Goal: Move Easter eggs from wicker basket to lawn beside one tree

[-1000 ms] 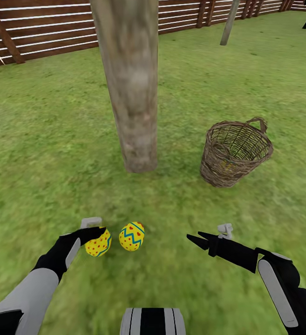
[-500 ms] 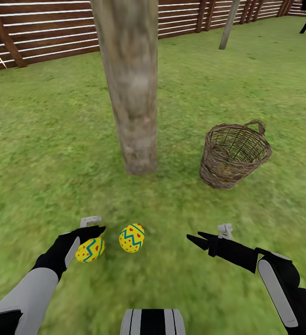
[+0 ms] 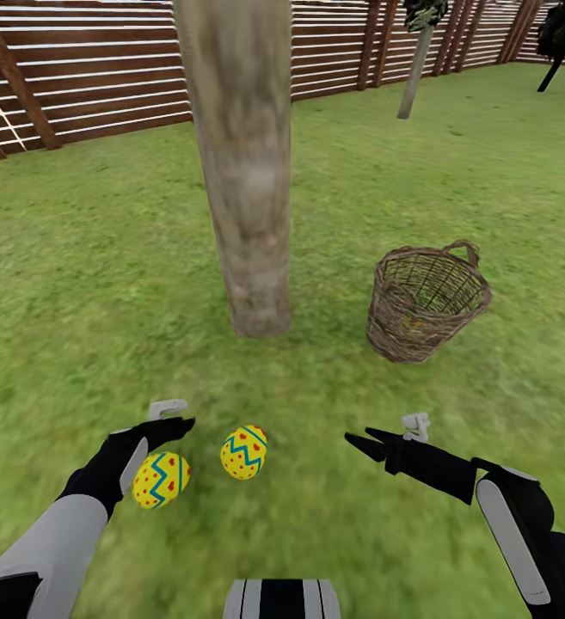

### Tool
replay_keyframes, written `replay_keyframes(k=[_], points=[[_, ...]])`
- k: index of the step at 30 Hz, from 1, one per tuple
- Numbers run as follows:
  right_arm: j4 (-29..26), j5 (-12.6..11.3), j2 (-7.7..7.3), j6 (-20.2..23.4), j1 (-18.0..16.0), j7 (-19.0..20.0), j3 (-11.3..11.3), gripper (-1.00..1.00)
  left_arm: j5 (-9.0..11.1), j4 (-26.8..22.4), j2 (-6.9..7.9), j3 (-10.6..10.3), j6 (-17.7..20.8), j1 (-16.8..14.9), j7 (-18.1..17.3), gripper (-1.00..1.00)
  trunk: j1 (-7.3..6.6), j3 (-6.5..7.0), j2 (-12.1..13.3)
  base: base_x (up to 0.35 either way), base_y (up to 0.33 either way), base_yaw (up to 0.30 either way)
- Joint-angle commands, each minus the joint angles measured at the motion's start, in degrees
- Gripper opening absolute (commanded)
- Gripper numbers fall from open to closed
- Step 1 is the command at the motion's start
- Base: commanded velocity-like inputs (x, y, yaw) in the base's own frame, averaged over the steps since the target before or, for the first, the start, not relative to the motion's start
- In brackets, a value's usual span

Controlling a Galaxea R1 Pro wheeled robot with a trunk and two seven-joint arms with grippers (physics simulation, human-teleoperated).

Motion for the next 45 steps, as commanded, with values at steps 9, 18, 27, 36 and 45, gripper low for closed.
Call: replay_keyframes(k=[9,18,27,36,45], points=[[-0.01,-0.06,0.00,0.44,-0.10,2.59,-0.60,1.00,0.23,-0.23,-0.03,0.14,1.10,-0.01,-0.26,1.00,-0.24,1.96,0.11,0.000,0.000,0.000],[-0.01,-0.06,0.00,0.37,-0.10,2.60,-0.48,1.00,0.24,-0.47,-0.03,0.14,2.17,0.00,-0.20,1.00,-0.47,3.95,0.23,0.000,0.000,0.000],[-0.01,-0.06,0.00,0.28,-0.07,2.57,-0.46,1.00,0.24,-0.58,-0.03,0.14,2.82,-0.03,-0.18,1.00,-0.70,5.95,0.35,0.000,0.000,0.000],[0.01,-0.06,0.00,0.30,-0.10,2.56,-0.43,1.00,0.50,-0.58,-0.03,0.17,2.96,0.00,-0.18,1.00,-0.94,7.94,0.47,0.000,0.000,0.000],[0.01,-0.16,-0.09,0.95,-0.15,2.60,-1.01,1.00,0.58,-0.79,-0.03,0.14,2.99,0.00,-0.18,1.00,-1.17,9.94,0.59,0.000,0.000,0.000]])
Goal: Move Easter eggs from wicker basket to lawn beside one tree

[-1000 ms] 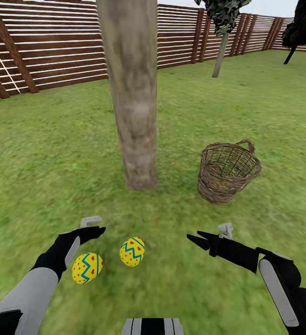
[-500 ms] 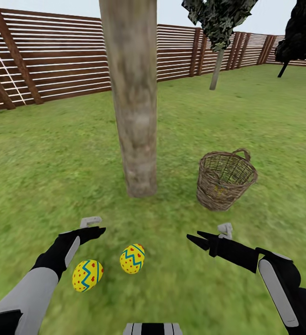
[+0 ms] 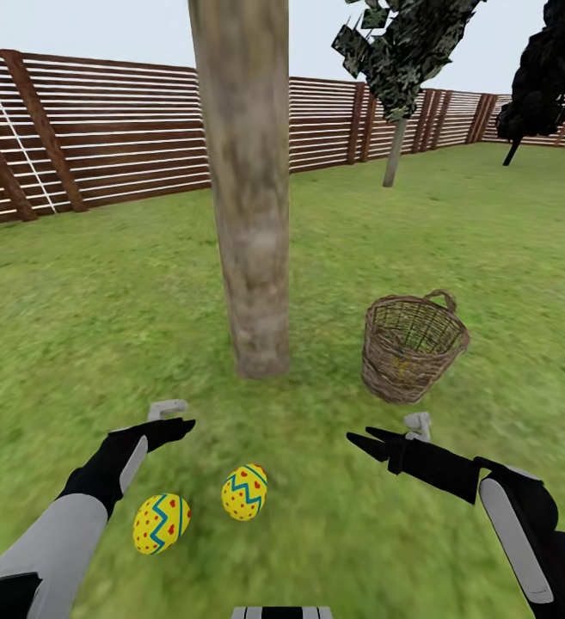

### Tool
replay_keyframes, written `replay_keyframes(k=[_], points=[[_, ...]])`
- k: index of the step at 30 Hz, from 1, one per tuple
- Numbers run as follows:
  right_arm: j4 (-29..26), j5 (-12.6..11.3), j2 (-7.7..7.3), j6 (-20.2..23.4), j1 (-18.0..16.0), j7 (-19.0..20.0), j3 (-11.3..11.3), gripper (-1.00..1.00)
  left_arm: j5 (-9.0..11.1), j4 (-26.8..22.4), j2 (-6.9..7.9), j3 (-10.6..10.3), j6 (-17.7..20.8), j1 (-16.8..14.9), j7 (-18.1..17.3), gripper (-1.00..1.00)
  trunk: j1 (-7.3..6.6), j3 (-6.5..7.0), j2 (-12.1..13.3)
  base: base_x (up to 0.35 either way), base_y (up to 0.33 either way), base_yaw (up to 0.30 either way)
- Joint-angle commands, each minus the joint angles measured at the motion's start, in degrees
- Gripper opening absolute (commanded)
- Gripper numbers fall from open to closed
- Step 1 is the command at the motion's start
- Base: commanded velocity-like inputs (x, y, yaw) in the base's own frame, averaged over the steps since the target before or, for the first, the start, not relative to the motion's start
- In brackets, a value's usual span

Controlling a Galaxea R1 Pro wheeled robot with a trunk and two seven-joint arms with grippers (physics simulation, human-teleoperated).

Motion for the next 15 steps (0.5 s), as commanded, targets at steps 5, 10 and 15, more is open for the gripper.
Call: replay_keyframes(k=[5,10,15], points=[[-0.01,-0.20,0.04,0.15,0.00,0.19,-0.43,1.00,0.14,-0.99,-0.04,0.21,0.68,-0.01,-0.17,1.00,-0.14,1.07,0.05,0.000,0.000,0.000],[-0.01,-0.17,0.07,0.10,0.01,0.21,-0.50,1.00,-0.03,-1.10,-0.16,0.23,0.73,-0.01,-0.07,1.00,-0.27,2.17,0.12,0.000,0.000,0.000],[-0.02,-0.14,0.08,0.15,0.01,0.15,-0.36,1.00,-0.13,-1.06,-0.19,0.22,0.75,-0.02,-0.03,1.00,-0.39,3.28,0.19,0.000,0.000,0.000]])
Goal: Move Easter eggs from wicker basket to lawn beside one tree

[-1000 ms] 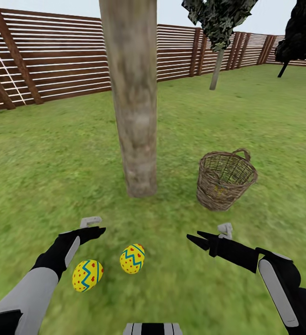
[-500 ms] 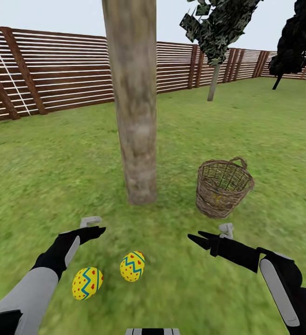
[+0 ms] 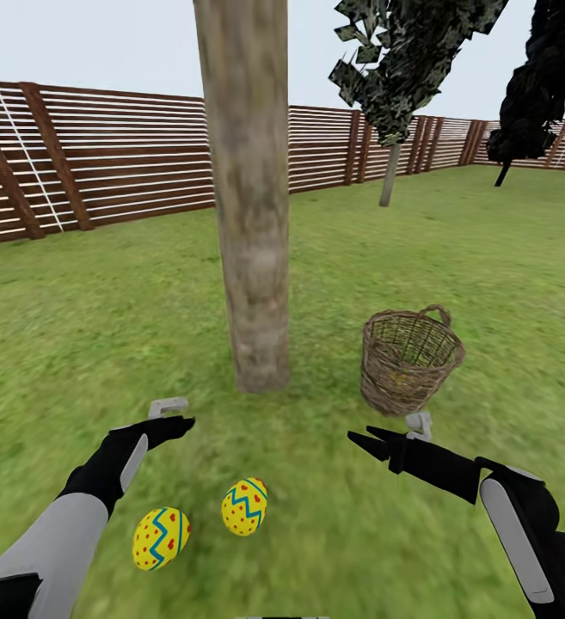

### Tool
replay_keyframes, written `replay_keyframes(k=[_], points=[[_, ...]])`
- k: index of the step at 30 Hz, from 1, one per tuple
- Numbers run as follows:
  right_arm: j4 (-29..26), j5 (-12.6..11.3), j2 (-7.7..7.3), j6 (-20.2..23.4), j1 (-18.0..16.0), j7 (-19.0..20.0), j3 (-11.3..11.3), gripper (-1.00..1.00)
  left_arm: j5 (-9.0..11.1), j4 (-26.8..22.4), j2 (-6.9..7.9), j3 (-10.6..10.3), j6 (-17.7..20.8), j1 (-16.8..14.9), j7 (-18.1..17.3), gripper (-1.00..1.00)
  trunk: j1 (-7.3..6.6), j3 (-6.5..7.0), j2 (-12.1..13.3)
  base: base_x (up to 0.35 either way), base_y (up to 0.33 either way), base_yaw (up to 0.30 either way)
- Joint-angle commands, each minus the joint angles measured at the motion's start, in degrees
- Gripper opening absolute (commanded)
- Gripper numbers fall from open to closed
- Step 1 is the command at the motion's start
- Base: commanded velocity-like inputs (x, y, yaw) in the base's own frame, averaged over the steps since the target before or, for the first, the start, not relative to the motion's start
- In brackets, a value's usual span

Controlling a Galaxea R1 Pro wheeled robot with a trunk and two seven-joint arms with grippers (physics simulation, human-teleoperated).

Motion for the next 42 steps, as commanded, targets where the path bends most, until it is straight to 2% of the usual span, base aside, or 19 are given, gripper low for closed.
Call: replay_keyframes(k=[1,10,14,17,25,42], points=[[-0.01,-0.13,0.00,0.33,-0.03,0.08,-0.05,1.00,0.19,-0.06,-0.05,0.21,0.41,-0.02,-0.17,1.00,-0.03,0.18,0.00,0.000,0.000,0.000],[0.06,0.02,-0.23,0.11,0.03,0.00,-0.40,1.00,-0.12,0.39,-0.36,0.20,0.35,-0.04,0.30,1.00,-0.27,2.17,0.12,0.000,0.000,0.000],[0.07,-0.06,-0.21,0.06,0.05,0.08,-2.44,1.00,-0.16,0.52,-0.38,0.20,0.35,-0.04,0.31,1.00,-0.37,3.06,0.17,0.000,0.000,0.000],[0.07,-0.10,-0.26,0.05,0.14,0.14,-3.11,1.00,-0.20,0.53,-0.39,0.20,0.33,-0.04,0.35,1.00,-0.45,3.72,0.21,0.000,0.000,0.000],[0.07,-0.04,-0.26,0.08,0.30,1.79,-3.54,1.00,-0.24,0.51,-0.42,0.20,0.33,-0.04,0.38,1.00,-0.65,5.50,0.32,0.000,0.000,0.000],[0.07,-0.03,-0.12,0.21,0.32,2.15,-4.88,1.00,-0.25,0.64,-0.75,0.20,0.32,-0.05,0.43,1.00,-1.09,9.26,0.55,0.000,0.000,0.000]])
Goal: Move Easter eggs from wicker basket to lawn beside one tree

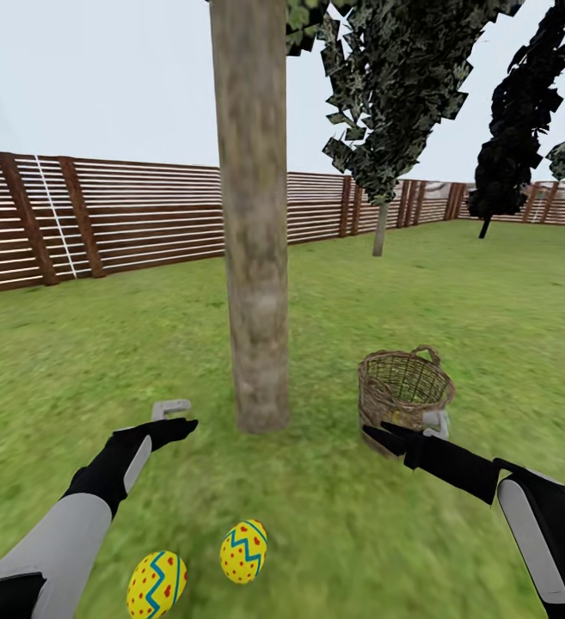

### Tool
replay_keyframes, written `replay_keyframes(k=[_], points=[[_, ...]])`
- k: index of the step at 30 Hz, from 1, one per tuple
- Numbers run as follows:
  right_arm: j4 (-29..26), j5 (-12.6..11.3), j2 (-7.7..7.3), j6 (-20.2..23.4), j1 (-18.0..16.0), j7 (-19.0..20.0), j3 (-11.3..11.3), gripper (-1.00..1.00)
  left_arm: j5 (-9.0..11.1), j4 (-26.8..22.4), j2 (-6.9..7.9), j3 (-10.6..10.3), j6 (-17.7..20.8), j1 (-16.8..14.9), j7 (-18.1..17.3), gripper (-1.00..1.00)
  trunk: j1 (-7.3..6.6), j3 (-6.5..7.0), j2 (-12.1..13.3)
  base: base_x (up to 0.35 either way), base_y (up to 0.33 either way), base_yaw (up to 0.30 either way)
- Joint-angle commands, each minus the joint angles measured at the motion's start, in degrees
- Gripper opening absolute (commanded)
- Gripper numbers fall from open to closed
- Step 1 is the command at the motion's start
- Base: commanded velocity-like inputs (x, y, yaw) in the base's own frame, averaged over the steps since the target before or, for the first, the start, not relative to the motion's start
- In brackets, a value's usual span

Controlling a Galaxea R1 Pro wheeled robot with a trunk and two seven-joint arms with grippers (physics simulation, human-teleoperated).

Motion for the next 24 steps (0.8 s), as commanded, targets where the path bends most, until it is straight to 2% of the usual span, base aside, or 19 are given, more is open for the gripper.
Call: replay_keyframes(k=[1,19,24], points=[[-0.01,-0.13,0.01,0.30,-0.04,0.08,-0.05,1.00,0.19,-0.06,-0.06,0.22,0.39,-0.01,-0.26,1.00,-0.03,0.17,-0.01,0.000,0.000,0.000],[-0.01,-0.13,0.01,0.14,-0.04,0.11,-0.17,1.00,0.11,0.22,-0.02,0.21,0.39,0.00,-0.30,1.00,-0.51,4.16,0.25,0.000,0.000,0.000],[-0.01,-0.13,0.01,0.18,-0.04,0.11,-0.16,1.00,0.10,0.23,-0.02,0.21,0.39,-0.04,-0.29,1.00,-1.60,5.05,2.26,0.000,0.000,0.000]])
